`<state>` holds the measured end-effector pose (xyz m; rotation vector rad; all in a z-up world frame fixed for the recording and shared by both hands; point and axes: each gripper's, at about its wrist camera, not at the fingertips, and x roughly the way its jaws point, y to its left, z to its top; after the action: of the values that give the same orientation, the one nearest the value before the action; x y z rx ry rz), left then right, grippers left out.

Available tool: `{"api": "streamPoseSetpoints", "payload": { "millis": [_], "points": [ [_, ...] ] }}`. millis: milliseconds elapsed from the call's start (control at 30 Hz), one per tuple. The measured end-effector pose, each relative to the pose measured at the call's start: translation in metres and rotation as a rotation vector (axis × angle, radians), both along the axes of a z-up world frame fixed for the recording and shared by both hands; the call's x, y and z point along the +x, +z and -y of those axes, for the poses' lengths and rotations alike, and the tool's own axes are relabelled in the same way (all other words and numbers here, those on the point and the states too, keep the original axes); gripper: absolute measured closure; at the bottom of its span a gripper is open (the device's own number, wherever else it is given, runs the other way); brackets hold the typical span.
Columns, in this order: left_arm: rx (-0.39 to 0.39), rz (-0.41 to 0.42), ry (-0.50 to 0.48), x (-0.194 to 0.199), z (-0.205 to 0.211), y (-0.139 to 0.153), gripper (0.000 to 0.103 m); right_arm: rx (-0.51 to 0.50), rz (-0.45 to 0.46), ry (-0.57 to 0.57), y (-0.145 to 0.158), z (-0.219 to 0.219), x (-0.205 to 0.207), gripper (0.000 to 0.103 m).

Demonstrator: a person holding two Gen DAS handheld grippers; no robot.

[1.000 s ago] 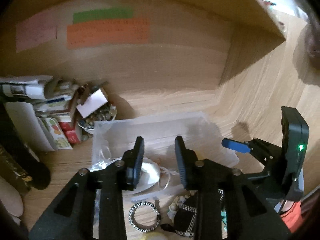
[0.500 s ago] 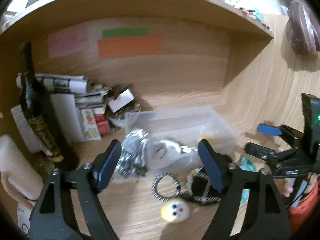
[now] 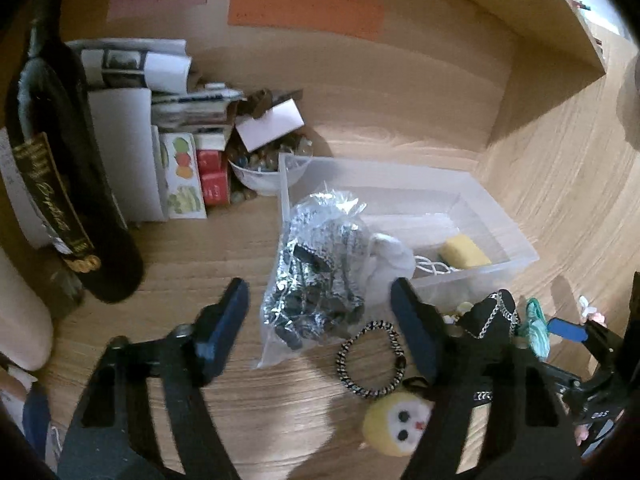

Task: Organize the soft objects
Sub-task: 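Grasp the silver foil bag with left tool while right tool grasps green glove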

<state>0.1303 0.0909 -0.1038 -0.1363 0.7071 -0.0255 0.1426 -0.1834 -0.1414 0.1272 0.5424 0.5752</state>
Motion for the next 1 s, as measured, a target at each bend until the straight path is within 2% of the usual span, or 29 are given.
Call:
{"api": "streamPoseSetpoints", "payload": {
  "millis": [133, 200, 267, 300, 400, 467, 733, 867, 1000],
  "points": [
    [-0.008, 0.001, -0.012, 0.0, 0.002, -0.001, 0.055, 0.017, -0.002, -0.007, -0.003, 0.005, -0.001, 0.034],
    [-0.002, 0.005, -0.018, 0.0, 0.002, 0.0, 0.064, 0.029, -0.011, 0.0, -0.004, 0.009, 0.0, 0.058],
    [0.004, 0.008, -0.014, 0.0, 0.001, 0.0, 0.068, 0.044, -0.017, 0.005, -0.006, 0.012, 0.002, 0.069],
    [0.008, 0.009, -0.008, 0.0, 0.001, 0.0, 0.072, 0.047, -0.016, 0.002, -0.007, 0.013, 0.002, 0.081],
    [0.002, 0.018, -0.004, -0.002, -0.002, 0.004, 0.08, 0.064, -0.013, -0.006, -0.007, 0.02, 0.001, 0.094],
    [-0.001, 0.034, -0.008, -0.005, -0.001, 0.01, 0.083, 0.065, 0.005, -0.019, -0.003, 0.023, -0.002, 0.095],
    [0.037, 0.127, -0.062, -0.001, 0.021, 0.046, 0.083, 0.07, 0.098, -0.067, 0.018, 0.036, -0.011, 0.097],
    [0.02, 0.115, -0.102, 0.017, 0.033, 0.049, 0.083, 0.092, 0.141, -0.082, 0.031, 0.039, -0.015, 0.097],
    [-0.009, 0.056, -0.149, 0.042, 0.045, 0.037, 0.083, 0.065, 0.172, -0.071, 0.042, 0.036, -0.016, 0.097]
  ]
}}
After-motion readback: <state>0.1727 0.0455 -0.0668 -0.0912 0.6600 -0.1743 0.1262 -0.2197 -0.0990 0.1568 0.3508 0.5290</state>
